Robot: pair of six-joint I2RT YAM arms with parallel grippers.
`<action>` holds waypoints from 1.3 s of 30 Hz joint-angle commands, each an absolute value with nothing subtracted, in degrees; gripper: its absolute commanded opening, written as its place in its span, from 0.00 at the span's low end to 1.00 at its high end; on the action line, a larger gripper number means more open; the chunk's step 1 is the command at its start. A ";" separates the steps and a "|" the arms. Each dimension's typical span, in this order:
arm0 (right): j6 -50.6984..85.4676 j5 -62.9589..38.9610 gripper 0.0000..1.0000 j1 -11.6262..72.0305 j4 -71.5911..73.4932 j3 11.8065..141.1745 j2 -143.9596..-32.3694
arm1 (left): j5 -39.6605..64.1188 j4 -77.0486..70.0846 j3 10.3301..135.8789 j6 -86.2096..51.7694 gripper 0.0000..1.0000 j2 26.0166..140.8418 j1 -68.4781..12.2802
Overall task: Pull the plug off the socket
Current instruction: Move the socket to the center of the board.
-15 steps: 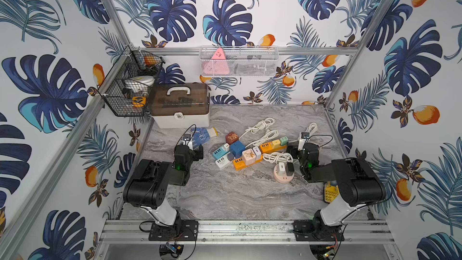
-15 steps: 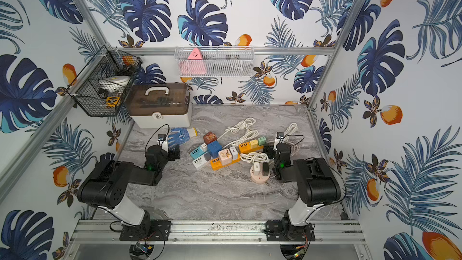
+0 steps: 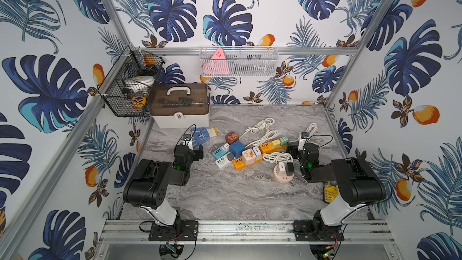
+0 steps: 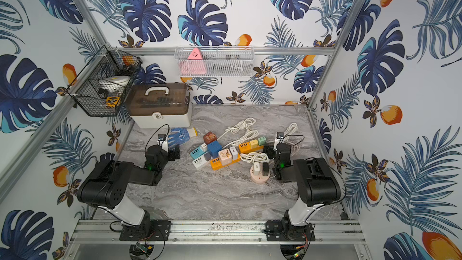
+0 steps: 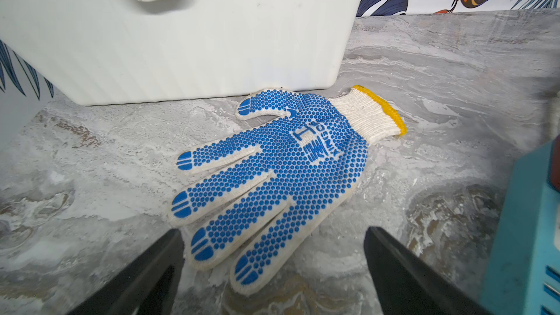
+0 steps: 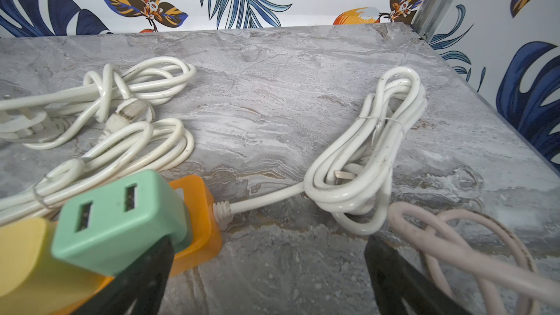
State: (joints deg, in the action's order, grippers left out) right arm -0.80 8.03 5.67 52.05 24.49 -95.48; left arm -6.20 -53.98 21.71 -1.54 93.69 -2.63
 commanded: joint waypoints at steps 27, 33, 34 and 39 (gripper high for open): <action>29.27 19.35 1.00 7.12 -22.34 90.97 -79.04 | -25.17 -0.40 70.81 -15.32 0.99 78.08 -17.28; 37.17 7.93 1.00 8.31 -35.91 91.65 -76.73 | -0.84 18.61 78.53 -49.73 0.99 78.99 -13.79; 36.52 11.08 1.00 10.31 -43.36 95.62 -78.51 | 0.39 22.59 80.13 -51.04 0.99 80.14 -14.81; 32.68 21.66 1.00 19.58 -74.54 108.10 -85.18 | 2.62 40.64 84.47 -47.77 0.99 83.58 -27.37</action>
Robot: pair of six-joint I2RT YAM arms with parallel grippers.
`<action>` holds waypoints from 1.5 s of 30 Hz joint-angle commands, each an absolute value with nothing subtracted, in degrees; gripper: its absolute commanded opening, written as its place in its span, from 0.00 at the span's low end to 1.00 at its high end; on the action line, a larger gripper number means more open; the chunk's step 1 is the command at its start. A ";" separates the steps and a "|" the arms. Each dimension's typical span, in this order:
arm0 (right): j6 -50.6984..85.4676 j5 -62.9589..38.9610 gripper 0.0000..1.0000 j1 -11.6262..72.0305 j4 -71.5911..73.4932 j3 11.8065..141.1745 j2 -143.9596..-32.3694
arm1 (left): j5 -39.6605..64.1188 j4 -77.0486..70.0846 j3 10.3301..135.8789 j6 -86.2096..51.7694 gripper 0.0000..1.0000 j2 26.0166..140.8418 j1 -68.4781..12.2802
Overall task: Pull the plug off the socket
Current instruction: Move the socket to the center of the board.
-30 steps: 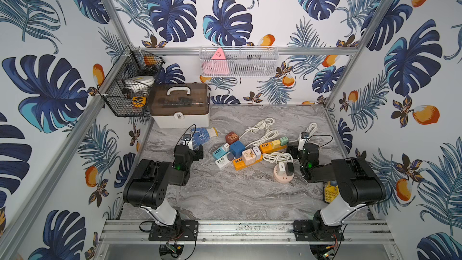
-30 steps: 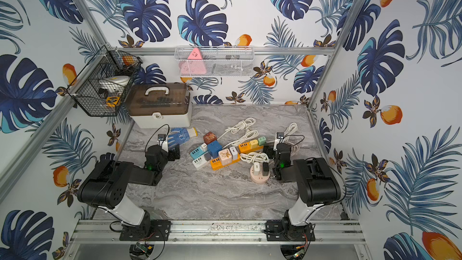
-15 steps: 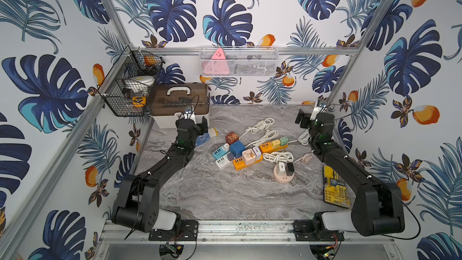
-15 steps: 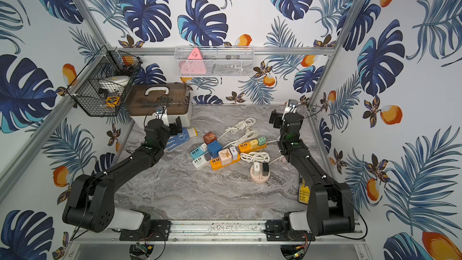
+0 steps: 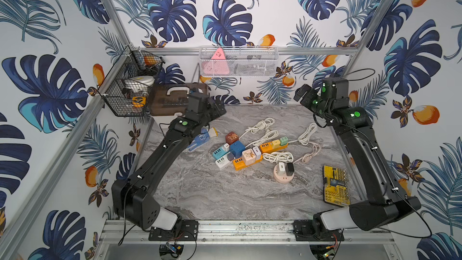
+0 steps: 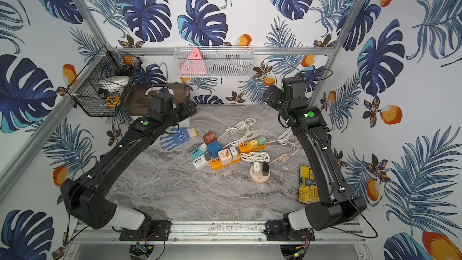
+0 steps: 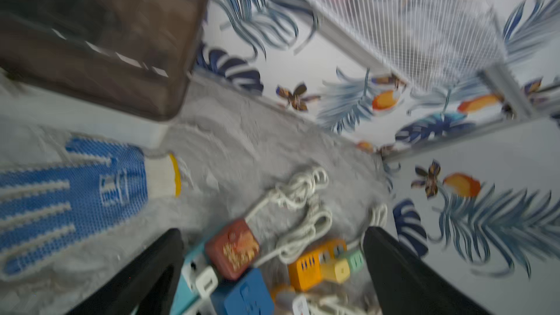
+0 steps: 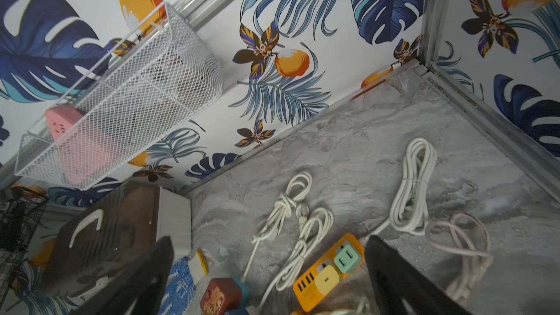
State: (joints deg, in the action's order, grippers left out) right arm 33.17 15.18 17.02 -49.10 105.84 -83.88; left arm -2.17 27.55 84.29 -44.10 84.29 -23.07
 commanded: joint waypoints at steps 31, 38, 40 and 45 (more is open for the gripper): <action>21.80 2.69 0.62 19.82 -64.12 69.31 -87.68 | 6.24 39.64 51.79 -54.56 0.89 60.31 -43.51; 22.50 4.95 0.60 19.86 -62.61 66.15 -89.28 | 5.90 40.34 51.42 -54.83 0.88 59.43 -43.51; 22.43 5.58 0.59 19.78 -61.57 65.51 -89.72 | 5.89 40.59 51.50 -54.93 0.88 59.41 -43.51; 21.98 5.66 0.57 19.73 -59.15 65.48 -91.76 | 5.71 41.13 51.53 -54.84 0.87 59.06 -43.53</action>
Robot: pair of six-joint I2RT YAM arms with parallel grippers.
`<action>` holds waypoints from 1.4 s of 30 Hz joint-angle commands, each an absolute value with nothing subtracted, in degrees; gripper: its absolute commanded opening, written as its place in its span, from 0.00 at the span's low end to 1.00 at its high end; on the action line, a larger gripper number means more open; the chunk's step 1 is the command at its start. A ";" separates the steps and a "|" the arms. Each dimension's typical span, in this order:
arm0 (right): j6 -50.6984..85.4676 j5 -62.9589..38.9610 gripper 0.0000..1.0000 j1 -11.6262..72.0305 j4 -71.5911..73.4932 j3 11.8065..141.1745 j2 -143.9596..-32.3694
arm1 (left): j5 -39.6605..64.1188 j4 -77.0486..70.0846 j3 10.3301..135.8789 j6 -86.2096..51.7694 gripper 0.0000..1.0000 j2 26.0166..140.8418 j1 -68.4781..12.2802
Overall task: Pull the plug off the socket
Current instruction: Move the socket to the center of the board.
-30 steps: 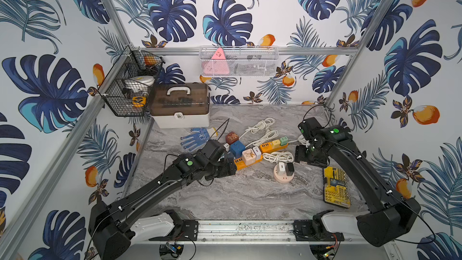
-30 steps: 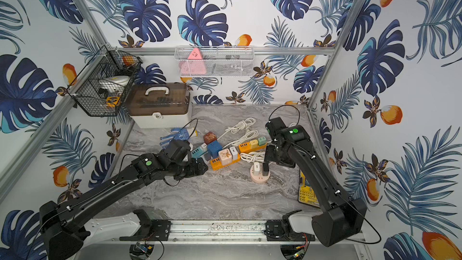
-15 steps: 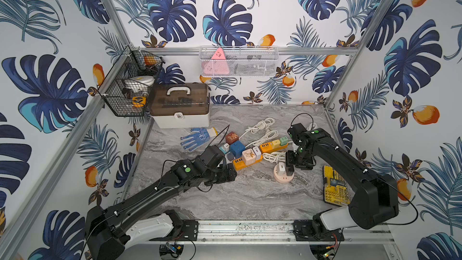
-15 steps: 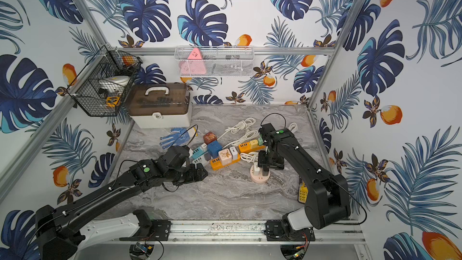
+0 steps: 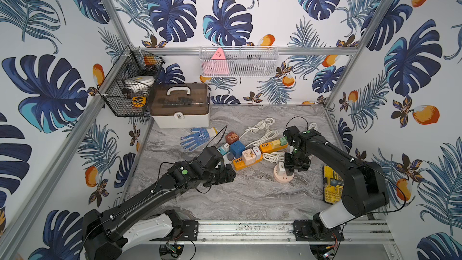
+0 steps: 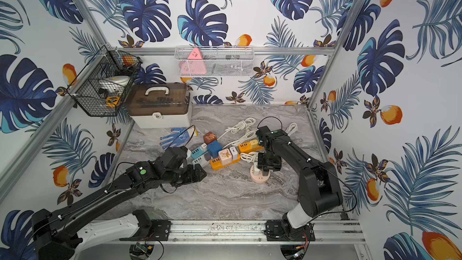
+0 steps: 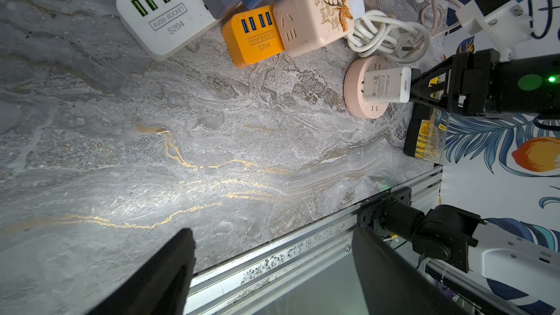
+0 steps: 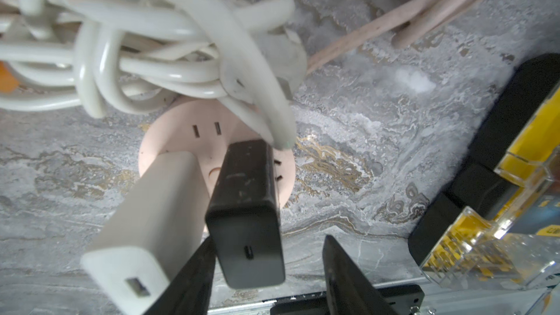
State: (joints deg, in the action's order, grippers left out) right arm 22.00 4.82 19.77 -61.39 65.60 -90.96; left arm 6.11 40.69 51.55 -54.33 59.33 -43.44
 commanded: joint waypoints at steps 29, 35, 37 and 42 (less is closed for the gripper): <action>44.24 6.24 0.12 38.13 -59.29 58.88 -84.81 | 10.25 34.94 46.02 -62.26 0.75 63.70 -43.51; 54.17 6.28 0.10 47.65 -58.82 61.44 -88.13 | 12.27 32.35 42.88 -62.84 0.64 64.39 -41.66; 57.33 6.11 0.09 51.24 -57.87 62.99 -90.09 | 14.61 30.91 40.50 -63.32 0.52 63.76 -38.75; 61.57 5.65 0.07 58.70 -56.28 69.99 -97.34 | 20.65 27.60 34.91 -62.18 0.50 62.17 -30.79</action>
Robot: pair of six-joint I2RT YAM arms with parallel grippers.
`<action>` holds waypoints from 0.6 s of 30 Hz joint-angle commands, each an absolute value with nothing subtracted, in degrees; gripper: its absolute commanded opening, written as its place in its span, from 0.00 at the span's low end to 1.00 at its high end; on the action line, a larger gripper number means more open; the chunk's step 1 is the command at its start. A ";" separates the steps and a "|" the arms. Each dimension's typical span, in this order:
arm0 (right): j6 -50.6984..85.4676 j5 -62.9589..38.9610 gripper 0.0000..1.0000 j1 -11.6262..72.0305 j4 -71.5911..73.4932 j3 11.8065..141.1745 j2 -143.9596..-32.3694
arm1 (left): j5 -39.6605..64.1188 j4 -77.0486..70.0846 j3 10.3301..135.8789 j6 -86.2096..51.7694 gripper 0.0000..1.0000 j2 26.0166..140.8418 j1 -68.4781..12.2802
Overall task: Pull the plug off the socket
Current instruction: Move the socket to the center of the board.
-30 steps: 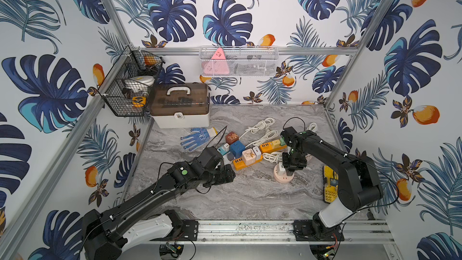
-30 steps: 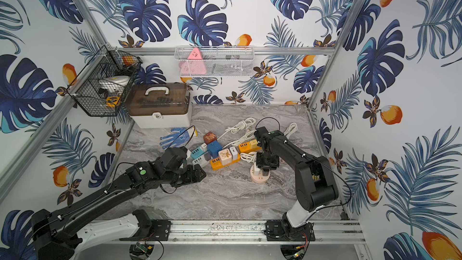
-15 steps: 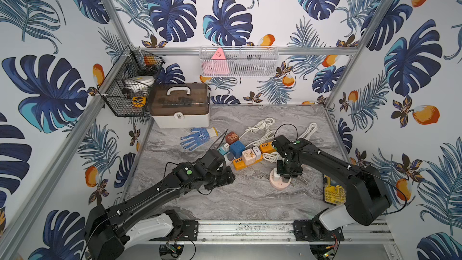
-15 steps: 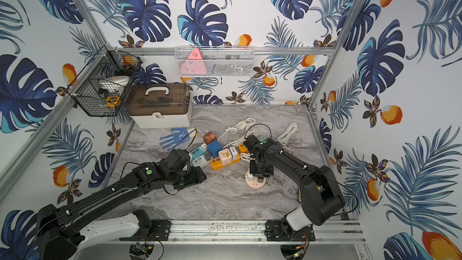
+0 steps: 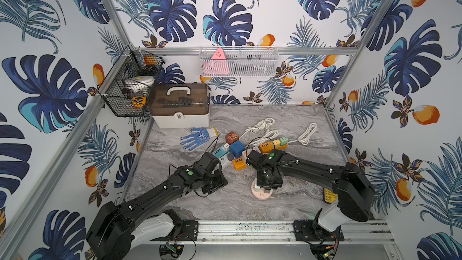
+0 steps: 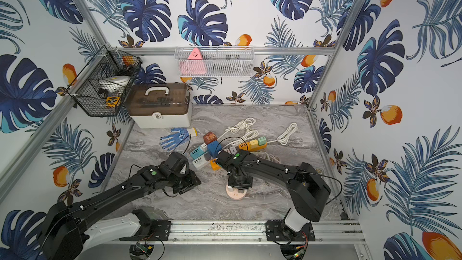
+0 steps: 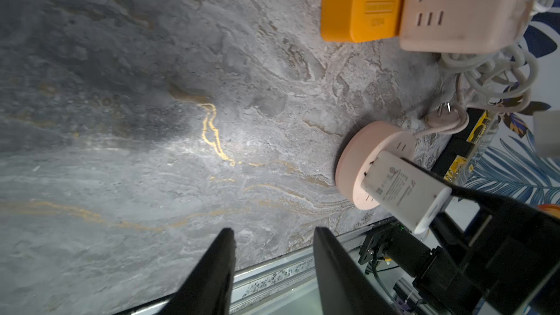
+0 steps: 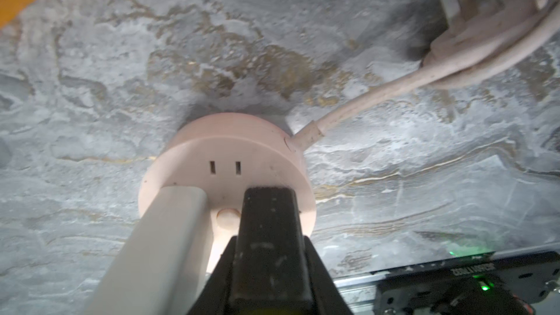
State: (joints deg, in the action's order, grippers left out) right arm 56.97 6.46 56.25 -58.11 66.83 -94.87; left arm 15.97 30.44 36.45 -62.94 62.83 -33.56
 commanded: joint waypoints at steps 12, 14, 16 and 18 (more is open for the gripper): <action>61.08 0.55 0.05 64.54 -54.03 85.52 -112.65 | 27.27 31.32 32.27 -55.40 0.49 60.46 -18.64; 60.58 -0.31 0.05 64.50 -54.35 87.42 -114.29 | 28.12 31.03 31.91 -54.79 0.49 60.96 -17.38; 60.62 -0.74 0.05 64.47 -55.28 88.68 -115.61 | 29.52 29.27 31.65 -54.64 0.49 62.19 -17.00; 60.80 -0.72 0.05 64.48 -55.15 88.40 -115.84 | 31.27 26.72 31.25 -55.03 0.48 63.46 -16.97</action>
